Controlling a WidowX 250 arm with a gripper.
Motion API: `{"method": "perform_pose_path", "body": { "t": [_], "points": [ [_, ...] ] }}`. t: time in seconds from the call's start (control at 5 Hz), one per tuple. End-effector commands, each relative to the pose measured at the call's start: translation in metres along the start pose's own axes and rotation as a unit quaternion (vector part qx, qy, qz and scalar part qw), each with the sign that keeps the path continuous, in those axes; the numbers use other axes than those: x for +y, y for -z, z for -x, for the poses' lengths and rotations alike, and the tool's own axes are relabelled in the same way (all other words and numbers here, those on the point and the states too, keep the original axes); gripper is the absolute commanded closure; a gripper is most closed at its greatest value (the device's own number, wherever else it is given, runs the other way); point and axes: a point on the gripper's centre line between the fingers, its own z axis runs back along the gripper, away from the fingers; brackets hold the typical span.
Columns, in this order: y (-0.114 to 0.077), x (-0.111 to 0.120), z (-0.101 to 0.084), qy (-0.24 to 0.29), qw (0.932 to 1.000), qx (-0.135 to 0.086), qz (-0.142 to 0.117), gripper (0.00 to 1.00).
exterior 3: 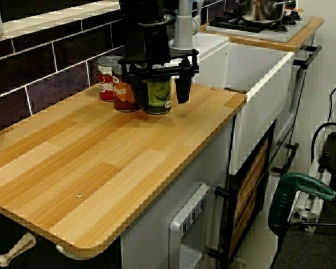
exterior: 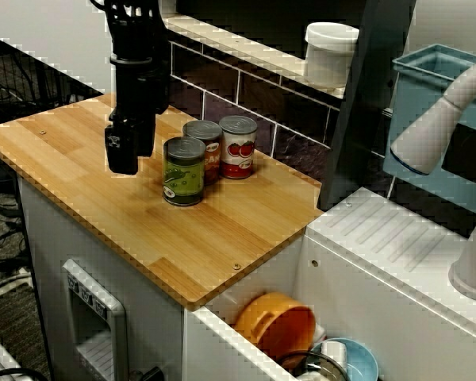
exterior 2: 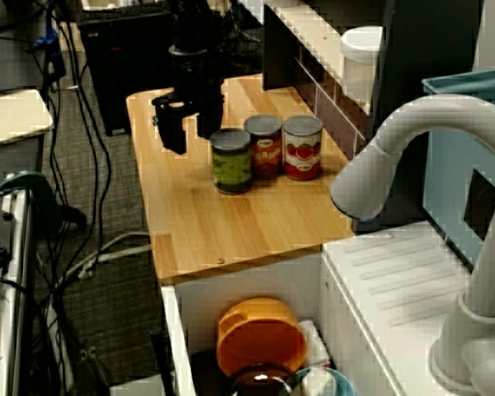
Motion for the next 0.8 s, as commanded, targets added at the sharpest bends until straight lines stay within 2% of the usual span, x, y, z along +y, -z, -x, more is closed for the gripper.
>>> {"method": "perform_pose_path", "body": {
  "t": [0.0, 0.2, 0.6],
  "points": [
    [-0.008, 0.023, -0.010, -0.019, 0.9991, -0.015, 0.034, 0.00],
    [-0.011, 0.026, -0.014, -0.022, 0.9964, -0.026, 0.078, 0.00],
    [-0.014, 0.028, -0.024, -0.021, 0.9928, -0.031, 0.114, 0.00]
  ]
}}
